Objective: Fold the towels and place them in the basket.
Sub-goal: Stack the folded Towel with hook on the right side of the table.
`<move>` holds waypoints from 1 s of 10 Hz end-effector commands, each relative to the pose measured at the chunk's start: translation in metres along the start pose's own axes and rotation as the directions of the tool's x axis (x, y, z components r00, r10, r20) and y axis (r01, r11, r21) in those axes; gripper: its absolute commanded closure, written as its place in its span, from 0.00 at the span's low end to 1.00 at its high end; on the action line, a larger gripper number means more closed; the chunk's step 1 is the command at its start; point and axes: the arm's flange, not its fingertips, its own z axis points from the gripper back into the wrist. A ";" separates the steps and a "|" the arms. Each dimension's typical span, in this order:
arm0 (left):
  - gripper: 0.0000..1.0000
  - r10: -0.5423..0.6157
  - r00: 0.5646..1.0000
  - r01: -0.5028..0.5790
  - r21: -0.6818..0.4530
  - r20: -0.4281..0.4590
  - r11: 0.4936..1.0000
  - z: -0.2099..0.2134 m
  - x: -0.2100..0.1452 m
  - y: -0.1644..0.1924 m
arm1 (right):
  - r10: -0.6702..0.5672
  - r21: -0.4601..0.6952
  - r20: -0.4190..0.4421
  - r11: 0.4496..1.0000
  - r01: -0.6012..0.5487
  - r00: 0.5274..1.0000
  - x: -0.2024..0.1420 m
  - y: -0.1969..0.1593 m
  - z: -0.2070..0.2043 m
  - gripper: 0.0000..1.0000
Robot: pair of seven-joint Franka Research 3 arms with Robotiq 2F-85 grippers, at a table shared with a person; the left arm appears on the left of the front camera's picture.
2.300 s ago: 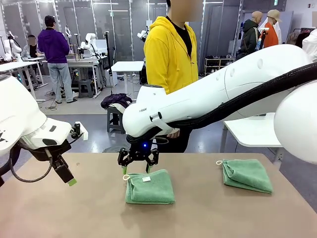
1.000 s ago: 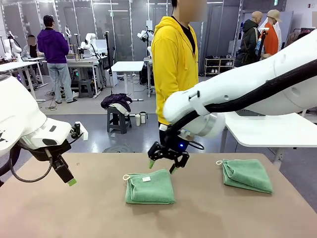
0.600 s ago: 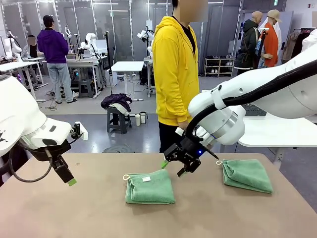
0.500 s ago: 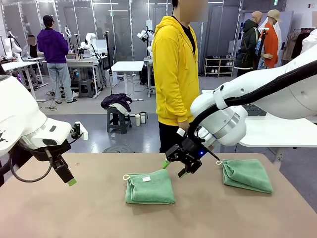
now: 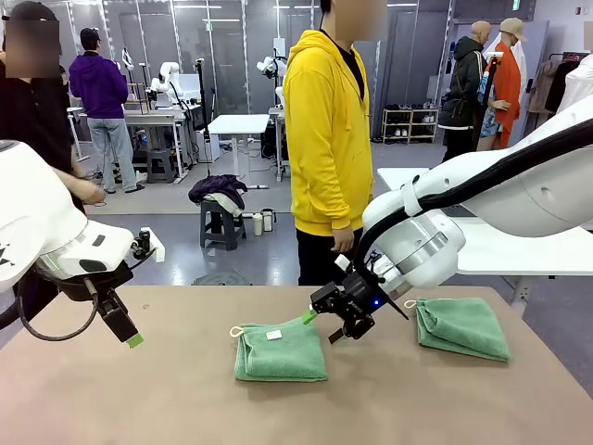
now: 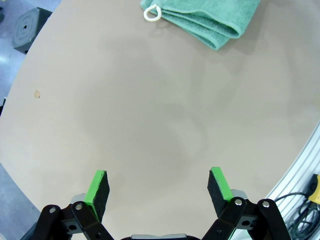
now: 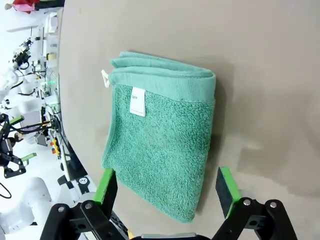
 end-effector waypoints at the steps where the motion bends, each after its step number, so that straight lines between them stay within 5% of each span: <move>1: 0.00 0.015 1.000 -0.015 0.005 -0.005 1.000 -0.001 0.001 -0.002 | -0.001 0.034 0.035 0.999 0.000 0.999 0.003 -0.002 -0.011 0.00; 7: 0.00 0.015 1.000 -0.015 0.005 -0.005 1.000 -0.001 0.001 -0.002 | -0.016 0.064 -0.007 0.998 0.017 1.000 0.002 -0.002 -0.036 0.00; 8: 0.00 0.015 1.000 -0.015 0.005 -0.005 1.000 -0.001 0.001 -0.002 | -0.028 0.074 -0.003 0.997 0.028 1.000 0.002 -0.002 -0.040 0.08; 9: 0.00 0.015 1.000 -0.015 0.005 -0.005 1.000 -0.001 0.001 -0.002 | -0.038 0.052 0.019 0.998 0.037 0.999 0.003 -0.003 -0.042 0.50; 10: 0.00 0.015 1.000 -0.015 0.005 -0.005 1.000 -0.001 0.001 -0.002 | -0.044 0.064 0.019 0.997 0.042 0.999 0.003 -0.004 -0.043 0.68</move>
